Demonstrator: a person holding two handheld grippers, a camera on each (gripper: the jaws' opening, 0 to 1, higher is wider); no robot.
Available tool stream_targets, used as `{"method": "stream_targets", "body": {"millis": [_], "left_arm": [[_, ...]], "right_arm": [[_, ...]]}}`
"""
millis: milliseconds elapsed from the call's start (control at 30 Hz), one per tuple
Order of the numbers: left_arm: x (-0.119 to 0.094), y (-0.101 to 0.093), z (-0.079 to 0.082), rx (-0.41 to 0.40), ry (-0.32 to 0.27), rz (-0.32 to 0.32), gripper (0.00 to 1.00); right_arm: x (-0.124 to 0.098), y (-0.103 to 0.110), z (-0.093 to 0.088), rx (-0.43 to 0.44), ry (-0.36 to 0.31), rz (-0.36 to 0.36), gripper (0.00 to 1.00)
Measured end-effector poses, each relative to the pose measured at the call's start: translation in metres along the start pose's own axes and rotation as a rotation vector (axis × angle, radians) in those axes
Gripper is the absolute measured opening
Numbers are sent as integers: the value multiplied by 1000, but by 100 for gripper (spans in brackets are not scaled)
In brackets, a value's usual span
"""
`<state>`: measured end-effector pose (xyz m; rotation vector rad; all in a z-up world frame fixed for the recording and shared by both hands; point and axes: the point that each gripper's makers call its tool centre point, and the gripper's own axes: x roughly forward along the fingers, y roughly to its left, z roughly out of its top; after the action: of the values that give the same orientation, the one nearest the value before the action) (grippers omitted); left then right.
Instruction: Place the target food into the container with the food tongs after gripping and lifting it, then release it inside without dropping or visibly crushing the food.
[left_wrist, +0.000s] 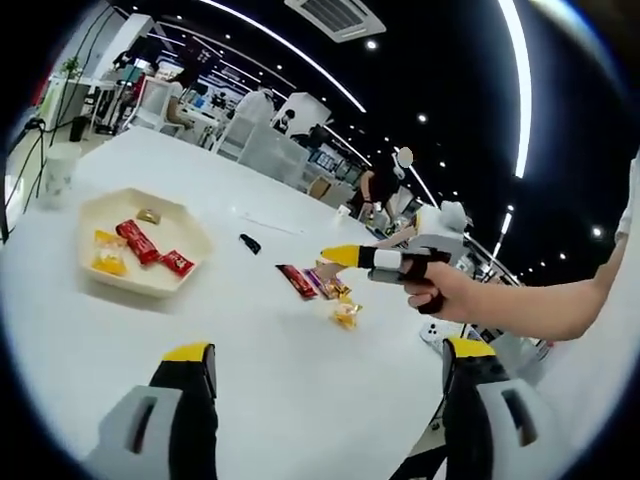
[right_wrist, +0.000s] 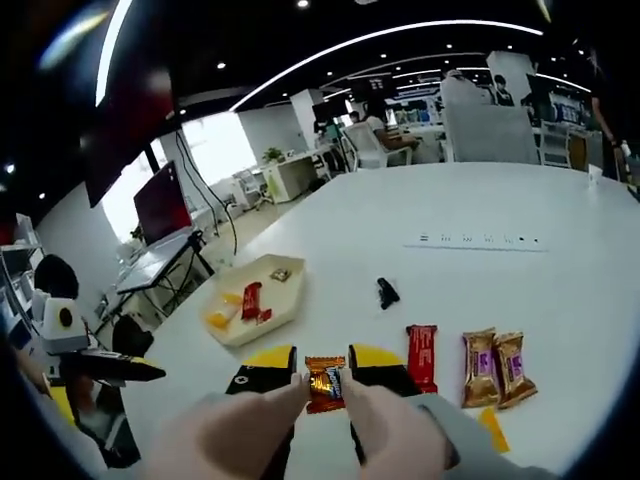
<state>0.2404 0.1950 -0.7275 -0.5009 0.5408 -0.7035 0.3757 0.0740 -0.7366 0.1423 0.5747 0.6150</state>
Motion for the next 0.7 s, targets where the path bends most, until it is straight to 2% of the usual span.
{"method": "stream_targets", "body": {"millis": [200,300,400,700], "left_arm": [[-1,-4,4,-6,-34,3,95],[-2,-6,0,1,-33,5,95],[-4,-6,-4,0,-22,7,95],[-14,0,-3,10,-35,28,96]], "right_arm": [[-8,3,1,-6,-4,2,19],[-11,6,1,2,15,8,19],[-15,10,6,9,2,15,20],[-16,20,16,-12,-14,35,20]]}}
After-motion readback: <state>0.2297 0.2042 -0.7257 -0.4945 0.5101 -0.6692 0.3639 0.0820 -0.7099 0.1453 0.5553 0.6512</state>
